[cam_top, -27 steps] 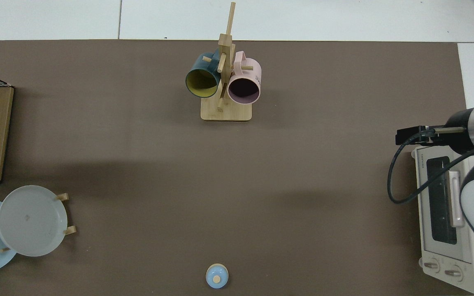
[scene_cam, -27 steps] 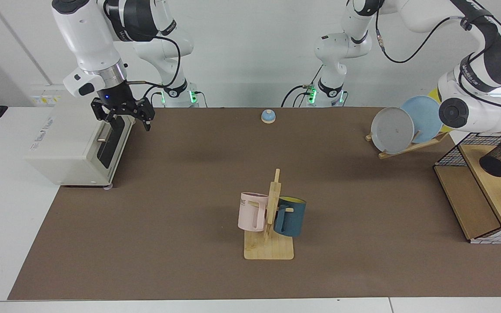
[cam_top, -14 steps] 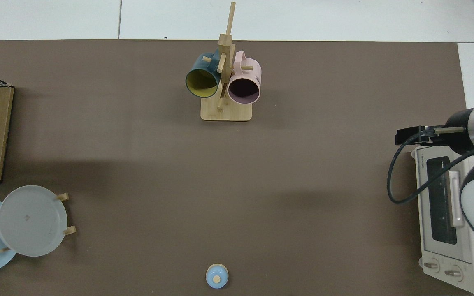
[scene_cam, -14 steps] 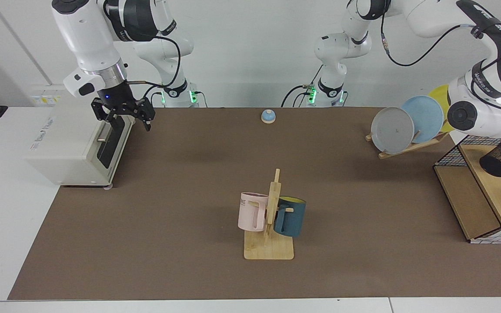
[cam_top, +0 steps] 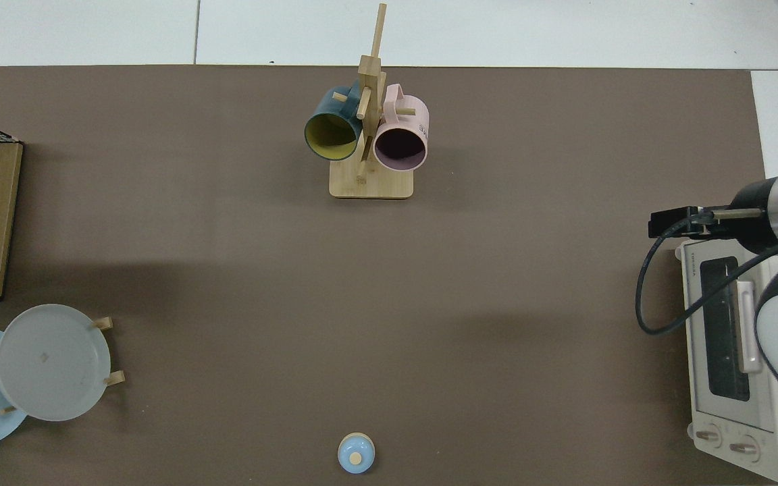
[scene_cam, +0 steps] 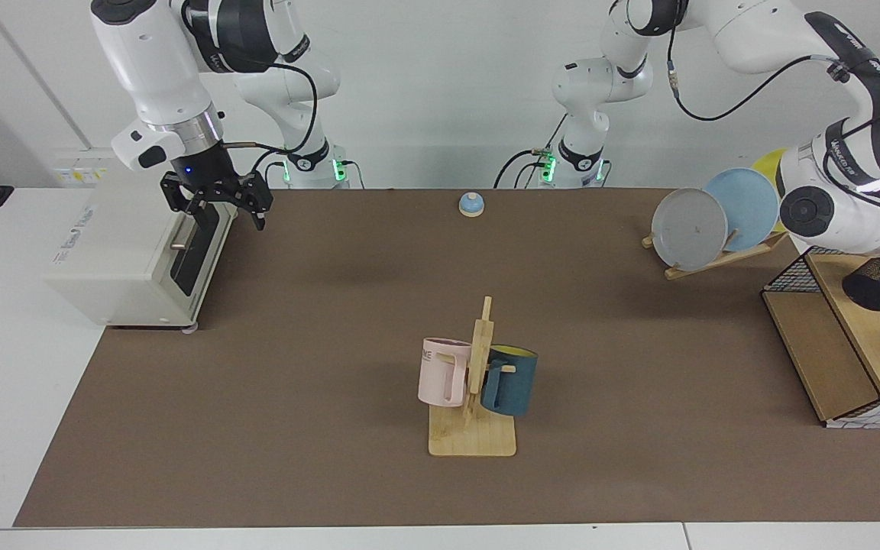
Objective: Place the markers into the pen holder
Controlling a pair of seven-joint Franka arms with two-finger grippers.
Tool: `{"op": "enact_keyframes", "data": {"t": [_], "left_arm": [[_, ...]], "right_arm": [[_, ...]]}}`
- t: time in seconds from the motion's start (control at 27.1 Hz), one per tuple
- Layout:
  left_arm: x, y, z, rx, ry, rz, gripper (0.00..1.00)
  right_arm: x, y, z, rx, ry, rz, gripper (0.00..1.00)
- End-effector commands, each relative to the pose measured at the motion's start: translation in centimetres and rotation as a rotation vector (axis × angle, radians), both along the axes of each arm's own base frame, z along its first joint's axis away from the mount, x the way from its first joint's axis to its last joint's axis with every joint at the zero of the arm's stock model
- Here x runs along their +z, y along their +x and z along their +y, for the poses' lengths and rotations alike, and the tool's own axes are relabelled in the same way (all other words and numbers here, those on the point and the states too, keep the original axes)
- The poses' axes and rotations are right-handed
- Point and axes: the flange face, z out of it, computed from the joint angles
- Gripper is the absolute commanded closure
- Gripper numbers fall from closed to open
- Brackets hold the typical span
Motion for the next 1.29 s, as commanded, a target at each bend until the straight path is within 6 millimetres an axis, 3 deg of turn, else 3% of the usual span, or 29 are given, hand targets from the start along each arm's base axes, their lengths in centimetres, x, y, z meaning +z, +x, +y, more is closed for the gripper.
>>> {"op": "enact_keyframes", "data": {"t": [0.0, 0.26, 0.37, 0.63, 0.78, 1.0, 1.26], "left_arm": [[0.2, -0.7, -0.1, -0.003, -0.035, -0.015, 1.00], [0.0, -0.8, -0.1, 0.009, -0.064, -0.025, 1.00], [0.0, -0.8, -0.1, 0.006, -0.064, -0.015, 0.80], [0.2, -0.7, -0.2, -0.005, -0.065, -0.005, 0.13], [0.8, -0.4, -0.6, -0.012, -0.064, -0.018, 0.05], [5.1, -0.9, -1.5, -0.025, -0.057, -0.080, 0.00], [14.3, -4.5, -3.6, 0.007, -0.191, -0.282, 0.00]], "right_arm": [[0.1, -0.3, -0.3, 0.014, 0.018, -0.016, 0.00], [0.1, -0.3, -0.2, 0.016, 0.018, -0.016, 0.00], [0.1, -0.3, -0.2, 0.016, 0.018, -0.016, 0.00], [0.1, -0.3, -0.2, 0.016, 0.018, -0.016, 0.00], [0.1, -0.3, -0.2, 0.016, 0.018, -0.016, 0.00], [0.1, -0.3, -0.2, 0.016, 0.018, -0.016, 0.00], [0.1, -0.3, -0.2, 0.016, 0.018, -0.016, 0.00]]}}
